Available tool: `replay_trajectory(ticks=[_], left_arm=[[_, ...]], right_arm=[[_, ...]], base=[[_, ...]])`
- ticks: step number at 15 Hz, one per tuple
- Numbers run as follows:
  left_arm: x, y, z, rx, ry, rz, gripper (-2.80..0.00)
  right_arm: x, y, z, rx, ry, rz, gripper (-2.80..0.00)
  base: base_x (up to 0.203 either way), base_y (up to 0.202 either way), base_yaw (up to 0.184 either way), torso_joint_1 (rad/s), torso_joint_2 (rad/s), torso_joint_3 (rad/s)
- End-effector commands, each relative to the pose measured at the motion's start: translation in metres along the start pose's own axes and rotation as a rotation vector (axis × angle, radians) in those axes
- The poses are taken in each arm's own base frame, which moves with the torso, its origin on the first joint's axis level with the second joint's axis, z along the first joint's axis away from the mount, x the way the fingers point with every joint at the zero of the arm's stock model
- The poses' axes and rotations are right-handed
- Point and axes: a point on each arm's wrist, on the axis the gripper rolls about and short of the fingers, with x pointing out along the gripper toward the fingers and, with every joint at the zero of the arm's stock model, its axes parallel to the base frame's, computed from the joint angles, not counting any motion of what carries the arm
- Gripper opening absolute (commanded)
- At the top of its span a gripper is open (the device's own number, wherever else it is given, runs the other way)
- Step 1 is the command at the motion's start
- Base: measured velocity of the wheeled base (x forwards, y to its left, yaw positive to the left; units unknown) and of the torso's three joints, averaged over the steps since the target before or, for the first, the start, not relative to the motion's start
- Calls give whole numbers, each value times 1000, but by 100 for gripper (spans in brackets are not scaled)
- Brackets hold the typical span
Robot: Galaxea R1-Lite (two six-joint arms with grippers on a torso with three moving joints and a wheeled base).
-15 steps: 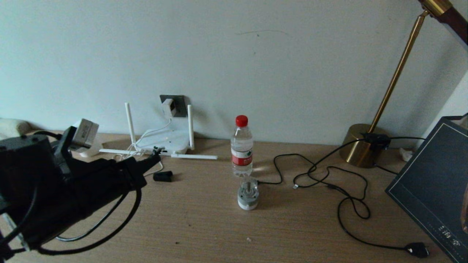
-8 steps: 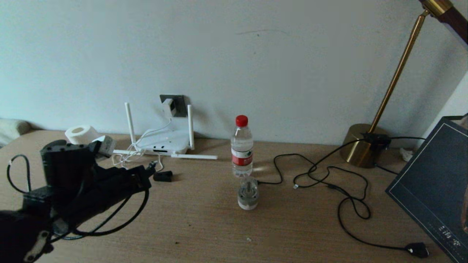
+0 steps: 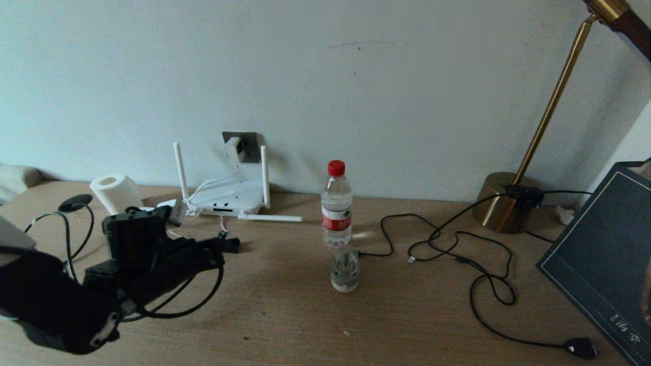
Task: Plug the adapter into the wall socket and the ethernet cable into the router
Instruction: Align cable and router interface
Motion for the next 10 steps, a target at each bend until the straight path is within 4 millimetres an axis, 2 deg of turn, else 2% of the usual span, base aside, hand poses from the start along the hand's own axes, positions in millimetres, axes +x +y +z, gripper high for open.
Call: replay_trajectory(ticks=[1, 10], left_arm=[[11, 3, -6, -3, 18, 7, -280], [21, 8, 3, -6, -26, 19, -280]], right_arm=[[-10, 1, -3, -2, -126, -32, -280], [-12, 2, -4, 23, -162, -37, -280]], base=[[0, 0, 0, 0, 0, 0], [0, 0, 0, 0, 0, 0]])
